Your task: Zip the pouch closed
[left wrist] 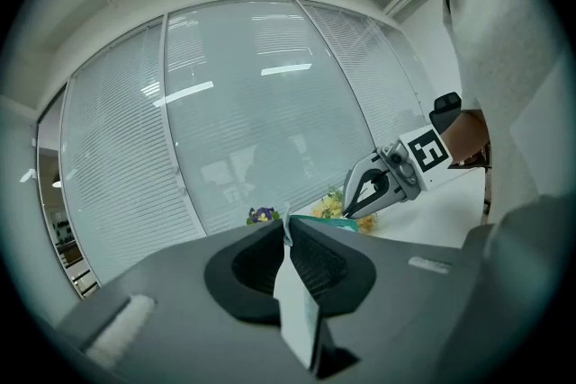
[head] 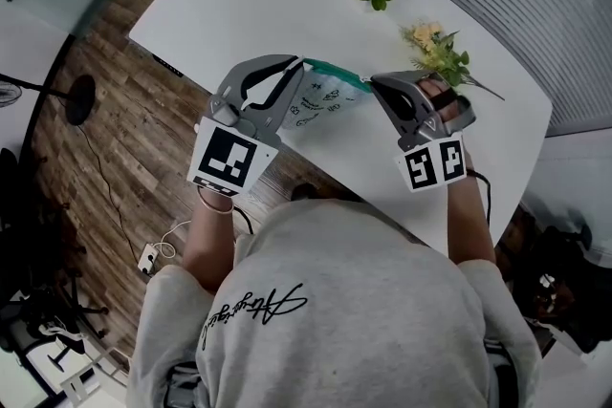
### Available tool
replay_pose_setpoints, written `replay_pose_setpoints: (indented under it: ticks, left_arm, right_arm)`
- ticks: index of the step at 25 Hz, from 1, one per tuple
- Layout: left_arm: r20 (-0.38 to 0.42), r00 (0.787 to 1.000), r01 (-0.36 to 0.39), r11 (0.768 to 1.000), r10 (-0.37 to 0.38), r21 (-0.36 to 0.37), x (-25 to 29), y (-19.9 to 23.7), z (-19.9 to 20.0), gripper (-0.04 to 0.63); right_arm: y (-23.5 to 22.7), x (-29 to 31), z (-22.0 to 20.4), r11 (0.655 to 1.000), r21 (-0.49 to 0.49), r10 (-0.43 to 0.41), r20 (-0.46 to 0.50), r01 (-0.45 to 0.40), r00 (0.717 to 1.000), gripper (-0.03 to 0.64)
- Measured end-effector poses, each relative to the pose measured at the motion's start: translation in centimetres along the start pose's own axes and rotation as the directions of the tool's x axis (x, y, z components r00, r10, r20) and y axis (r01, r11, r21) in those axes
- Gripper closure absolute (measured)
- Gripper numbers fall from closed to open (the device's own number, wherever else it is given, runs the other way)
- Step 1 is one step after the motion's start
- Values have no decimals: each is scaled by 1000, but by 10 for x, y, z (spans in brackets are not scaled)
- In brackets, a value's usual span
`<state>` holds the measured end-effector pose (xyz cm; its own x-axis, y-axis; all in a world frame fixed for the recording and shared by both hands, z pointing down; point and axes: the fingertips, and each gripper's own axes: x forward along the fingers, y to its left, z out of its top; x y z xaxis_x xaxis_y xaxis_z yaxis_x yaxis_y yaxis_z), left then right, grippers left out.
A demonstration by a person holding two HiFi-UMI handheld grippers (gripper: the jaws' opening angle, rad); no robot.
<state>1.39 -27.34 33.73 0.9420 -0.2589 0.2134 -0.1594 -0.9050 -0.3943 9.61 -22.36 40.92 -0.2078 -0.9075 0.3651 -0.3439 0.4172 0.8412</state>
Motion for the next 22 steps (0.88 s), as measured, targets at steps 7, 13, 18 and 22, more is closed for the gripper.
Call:
replay_pose_setpoints:
  ticks: [7,13,18,22]
  left_arm:
    - [3,1000,-4,1000,4,-29,0,1,-1,575]
    - [-13,1000,3,1000,-3,-24,1,0,-4,574]
    - [-13,1000,10,1000,-10,-25,3,-3,-4,575]
    - [-8,999,-33,998,33,-57,-2,7,-6,575]
  right_arm:
    - [-1,2,-7,1000,19,5,-23,-4,1000,614]
    - [3,1,-11,999,42,6,-25,-5,1000,614]
    - [3,0,-14,999,50,9,-29,-8,1000,614]
    - [7,1,-21,999,46,21,-58,-18,998,614]
